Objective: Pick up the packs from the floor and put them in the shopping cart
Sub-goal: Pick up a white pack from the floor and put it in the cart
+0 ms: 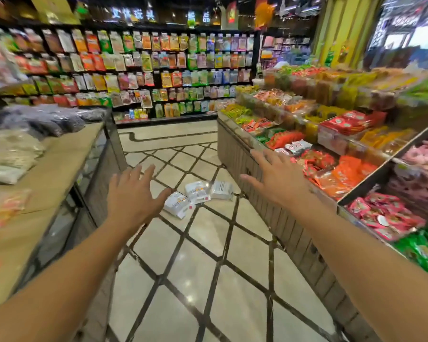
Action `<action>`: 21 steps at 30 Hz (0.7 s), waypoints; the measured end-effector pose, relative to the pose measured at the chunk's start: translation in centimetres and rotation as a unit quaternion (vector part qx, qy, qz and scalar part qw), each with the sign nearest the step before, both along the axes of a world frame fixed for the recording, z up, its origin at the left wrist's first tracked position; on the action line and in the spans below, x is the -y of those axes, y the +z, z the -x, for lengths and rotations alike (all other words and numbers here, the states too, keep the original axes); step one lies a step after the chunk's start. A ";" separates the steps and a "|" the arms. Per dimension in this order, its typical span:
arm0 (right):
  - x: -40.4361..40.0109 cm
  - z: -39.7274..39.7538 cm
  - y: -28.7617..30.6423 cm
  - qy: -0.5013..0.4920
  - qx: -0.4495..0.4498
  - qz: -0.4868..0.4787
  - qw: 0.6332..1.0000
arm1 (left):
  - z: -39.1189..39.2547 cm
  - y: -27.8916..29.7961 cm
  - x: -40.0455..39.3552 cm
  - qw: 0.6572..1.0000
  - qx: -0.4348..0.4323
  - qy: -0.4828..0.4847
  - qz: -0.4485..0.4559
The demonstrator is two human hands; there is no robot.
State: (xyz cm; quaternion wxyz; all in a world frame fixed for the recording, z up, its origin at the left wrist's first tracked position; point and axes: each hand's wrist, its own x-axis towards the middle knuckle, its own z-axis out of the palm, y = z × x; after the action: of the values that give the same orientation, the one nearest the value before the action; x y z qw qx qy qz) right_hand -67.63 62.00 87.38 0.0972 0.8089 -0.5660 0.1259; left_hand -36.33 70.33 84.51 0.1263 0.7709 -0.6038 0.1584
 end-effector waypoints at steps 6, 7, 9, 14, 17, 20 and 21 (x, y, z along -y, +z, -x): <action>13.9 -5.0 0.8 0.022 -0.007 -0.004 1.000 | -4.3 1.4 12.0 1.000 0.000 0.030 0.002; 16.0 -5.8 0.8 0.026 -0.010 -0.003 1.000 | -4.9 1.4 13.9 1.000 -0.002 0.030 0.002; 20.2 -7.5 0.7 0.031 -0.012 -0.006 0.999 | -5.9 1.3 17.4 1.000 0.002 0.030 0.001; 29.9 -12.2 -0.8 0.040 -0.015 -0.016 0.999 | -9.2 0.1 26.5 0.999 -0.015 0.033 -0.010; 35.8 -15.6 -2.0 0.045 -0.023 -0.017 0.999 | -11.8 -1.0 32.6 0.999 -0.018 0.033 -0.013; 42.0 -19.1 -3.0 0.047 -0.023 -0.017 0.999 | -15.0 -2.1 39.4 0.999 -0.024 0.031 -0.015; 44.1 -20.3 -3.3 0.046 -0.024 -0.018 0.999 | -16.1 -2.5 41.8 0.999 -0.031 0.028 -0.015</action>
State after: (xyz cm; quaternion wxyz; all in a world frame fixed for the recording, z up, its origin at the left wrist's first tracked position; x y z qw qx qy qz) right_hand -47.37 17.88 84.12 0.0907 0.8383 -0.5281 0.1004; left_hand -20.26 28.57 82.02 0.1286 0.7940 -0.5799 0.1292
